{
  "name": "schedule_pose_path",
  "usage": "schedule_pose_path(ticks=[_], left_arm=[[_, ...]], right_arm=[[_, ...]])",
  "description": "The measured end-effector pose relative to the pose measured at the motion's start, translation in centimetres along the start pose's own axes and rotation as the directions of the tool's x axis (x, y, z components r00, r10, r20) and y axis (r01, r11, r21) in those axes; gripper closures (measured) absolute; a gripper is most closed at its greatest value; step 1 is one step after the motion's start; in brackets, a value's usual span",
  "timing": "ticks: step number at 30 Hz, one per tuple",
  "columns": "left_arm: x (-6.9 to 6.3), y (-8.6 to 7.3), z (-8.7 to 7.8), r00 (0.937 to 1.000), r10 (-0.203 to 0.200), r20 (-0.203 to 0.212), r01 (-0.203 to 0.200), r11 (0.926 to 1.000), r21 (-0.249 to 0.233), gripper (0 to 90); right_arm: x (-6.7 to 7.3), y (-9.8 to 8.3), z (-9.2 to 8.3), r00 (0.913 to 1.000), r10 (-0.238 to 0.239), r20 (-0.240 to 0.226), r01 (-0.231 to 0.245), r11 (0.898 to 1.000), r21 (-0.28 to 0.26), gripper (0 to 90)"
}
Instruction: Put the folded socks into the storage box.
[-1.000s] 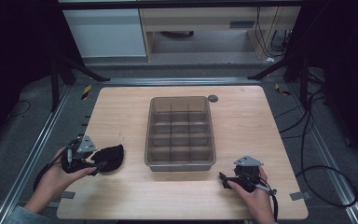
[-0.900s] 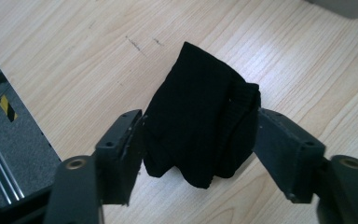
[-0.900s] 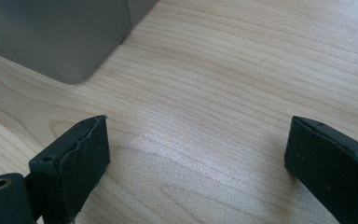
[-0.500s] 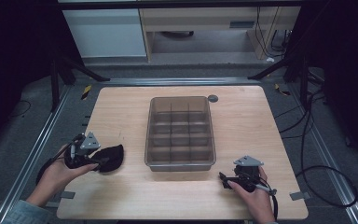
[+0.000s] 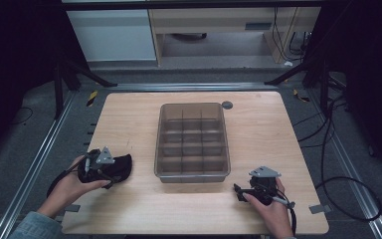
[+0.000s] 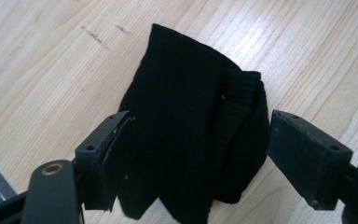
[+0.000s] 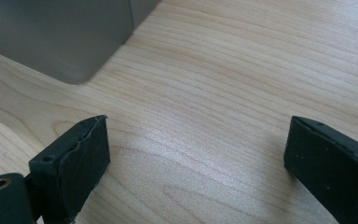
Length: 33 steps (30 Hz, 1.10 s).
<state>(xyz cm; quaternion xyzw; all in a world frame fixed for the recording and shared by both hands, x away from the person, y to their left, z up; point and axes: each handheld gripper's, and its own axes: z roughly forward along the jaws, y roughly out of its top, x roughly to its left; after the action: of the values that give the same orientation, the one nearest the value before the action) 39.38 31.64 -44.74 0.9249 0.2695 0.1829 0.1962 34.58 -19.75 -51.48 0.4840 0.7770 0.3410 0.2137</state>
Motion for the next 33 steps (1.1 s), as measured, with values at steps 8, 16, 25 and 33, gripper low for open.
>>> schedule_pose_path(ticks=[8,16,25,33], left_arm=[[-0.4,0.1,1.4,0.9993,0.032,0.016,-0.033,0.9988,0.036,24.6],[-0.3,-0.1,2.3,0.9987,0.027,0.044,-0.030,0.9983,0.051,22.6],[0.0,0.1,2.7,0.9976,0.054,0.044,-0.057,0.9954,0.077,30.1],[0.4,-0.1,2.5,0.9980,0.044,0.044,-0.047,0.9971,0.060,48.1]], right_arm=[[0.0,0.0,0.0,1.0000,-0.006,-0.005,0.006,1.000,-0.001,7.0],[0.0,0.0,0.1,1.0000,-0.007,-0.004,0.007,1.000,-0.003,7.0],[0.0,0.0,0.0,1.0000,-0.006,-0.005,0.006,1.000,-0.001,7.0],[0.0,0.0,0.0,1.0000,-0.006,-0.006,0.006,1.000,-0.001,7.0]])
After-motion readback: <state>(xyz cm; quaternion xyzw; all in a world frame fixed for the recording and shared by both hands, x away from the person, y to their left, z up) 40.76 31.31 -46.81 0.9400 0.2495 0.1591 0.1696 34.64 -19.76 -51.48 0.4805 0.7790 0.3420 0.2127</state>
